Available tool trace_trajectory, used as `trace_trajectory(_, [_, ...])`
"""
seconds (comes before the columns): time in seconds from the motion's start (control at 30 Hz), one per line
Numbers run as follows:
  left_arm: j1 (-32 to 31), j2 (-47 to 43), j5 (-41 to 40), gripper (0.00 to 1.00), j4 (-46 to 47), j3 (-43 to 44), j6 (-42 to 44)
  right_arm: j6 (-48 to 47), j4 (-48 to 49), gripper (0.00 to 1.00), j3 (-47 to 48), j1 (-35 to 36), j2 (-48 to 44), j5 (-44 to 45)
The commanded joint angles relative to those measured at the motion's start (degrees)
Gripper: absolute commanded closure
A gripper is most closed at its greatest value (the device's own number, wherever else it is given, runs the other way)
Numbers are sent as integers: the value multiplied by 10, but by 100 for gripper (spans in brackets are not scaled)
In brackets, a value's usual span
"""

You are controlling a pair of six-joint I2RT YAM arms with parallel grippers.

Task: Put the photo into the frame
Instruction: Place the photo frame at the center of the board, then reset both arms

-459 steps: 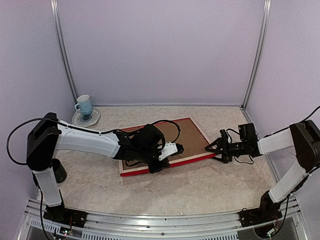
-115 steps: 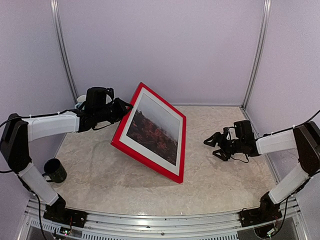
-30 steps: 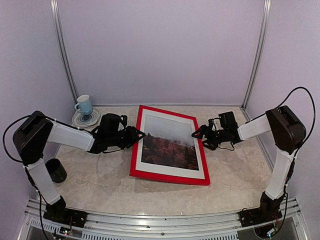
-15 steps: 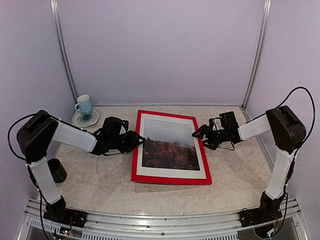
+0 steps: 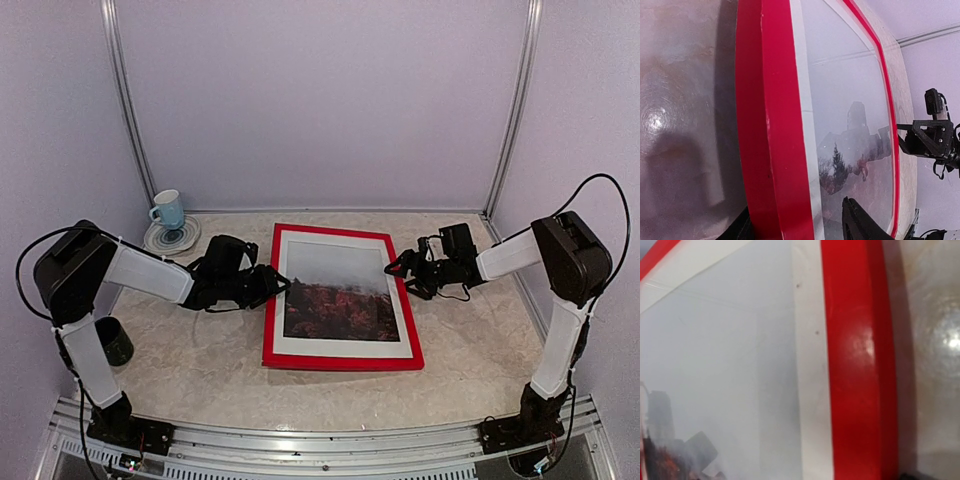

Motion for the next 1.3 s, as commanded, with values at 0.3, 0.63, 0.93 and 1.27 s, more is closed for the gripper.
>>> trace_trajectory(0.3, [16,-26,15,41,14,22,29,-7,-48,14,-19,-3,21,5])
trace_trajectory(0.63, [18,-29,13,37,15,19,30,-9,-50,14,-24,-3,19,7])
trace_trajectory(0.93, [21,-32,6,31,12,11,32,-12,-52,14,-33,-2,10,12])
trace_trajectory(1.27, [26,-37,-5,27,10,0,36,-17,-65,14,-37,-2,-3,28])
